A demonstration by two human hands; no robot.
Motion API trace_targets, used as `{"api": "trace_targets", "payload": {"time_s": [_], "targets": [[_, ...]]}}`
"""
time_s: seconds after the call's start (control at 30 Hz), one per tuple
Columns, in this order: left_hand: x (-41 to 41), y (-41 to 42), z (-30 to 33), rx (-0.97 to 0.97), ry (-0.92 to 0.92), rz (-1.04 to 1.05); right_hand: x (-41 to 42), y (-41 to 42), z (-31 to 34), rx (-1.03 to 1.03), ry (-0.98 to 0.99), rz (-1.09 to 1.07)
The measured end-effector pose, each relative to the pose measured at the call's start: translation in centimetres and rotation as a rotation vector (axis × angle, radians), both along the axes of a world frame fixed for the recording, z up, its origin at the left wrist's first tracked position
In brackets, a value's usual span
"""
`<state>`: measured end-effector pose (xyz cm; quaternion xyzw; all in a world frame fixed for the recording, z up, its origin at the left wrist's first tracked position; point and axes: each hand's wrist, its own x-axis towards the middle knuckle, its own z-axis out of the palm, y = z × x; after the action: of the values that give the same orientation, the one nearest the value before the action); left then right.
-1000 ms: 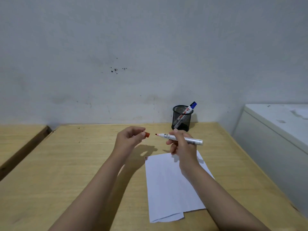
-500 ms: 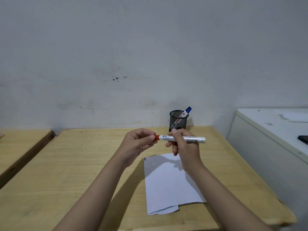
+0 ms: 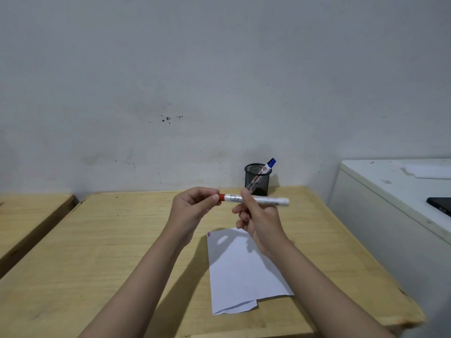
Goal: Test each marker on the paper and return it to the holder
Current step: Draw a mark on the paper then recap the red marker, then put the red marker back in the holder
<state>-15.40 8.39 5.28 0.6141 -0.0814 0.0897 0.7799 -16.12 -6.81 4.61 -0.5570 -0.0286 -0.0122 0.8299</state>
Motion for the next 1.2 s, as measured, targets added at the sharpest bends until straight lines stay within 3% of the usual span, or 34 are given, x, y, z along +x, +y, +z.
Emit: {"api": "trace_targets", "payload": {"time_s": [0.1,0.27,0.37,0.53,0.7,0.8,0.87,0.97,1.07,1.2], "targets": [[0.8,0.4,-0.1,0.047,-0.008,0.163,0.1,-0.7,-0.2,-0.235,0.034,0.031],[1.7,-0.7,0.2,0.325,-0.058,0.208,1.7,-2.9,-0.1,-0.841,-0.601,-0.303],[2.9,-2.5,1.4,0.390,-0.065,0.190,3.6,-4.0,0.6,-1.040,-0.675,-0.228],[4.7,-4.1,2.9,0.470,-0.099,0.140,4.9,-4.6,1.1,-1.030,-0.731,-0.239],[5.2,-5.0,3.0,0.496,-0.163,0.152,5.2,-4.9,1.8,-0.801,-0.539,-0.088],[6.1,-5.3,2.9,0.470,-0.158,0.150,5.4,-5.1,2.0,-0.728,-0.486,-0.107],[13.5,-9.8,1.9,0.446,-0.166,0.078,12.2,-9.0,1.3,-0.724,-0.458,-0.259],[15.1,-9.9,1.3,0.486,-0.180,0.164,13.8,-10.8,2.9,-0.676,-0.472,-0.527],[16.5,-8.9,-0.3,0.659,-0.180,0.254,15.0,-12.0,4.3,-0.535,-0.444,-0.695],[18.0,-8.2,-2.1,0.950,-0.209,0.231,16.6,-11.3,4.6,-0.485,-0.410,-0.759]]}}
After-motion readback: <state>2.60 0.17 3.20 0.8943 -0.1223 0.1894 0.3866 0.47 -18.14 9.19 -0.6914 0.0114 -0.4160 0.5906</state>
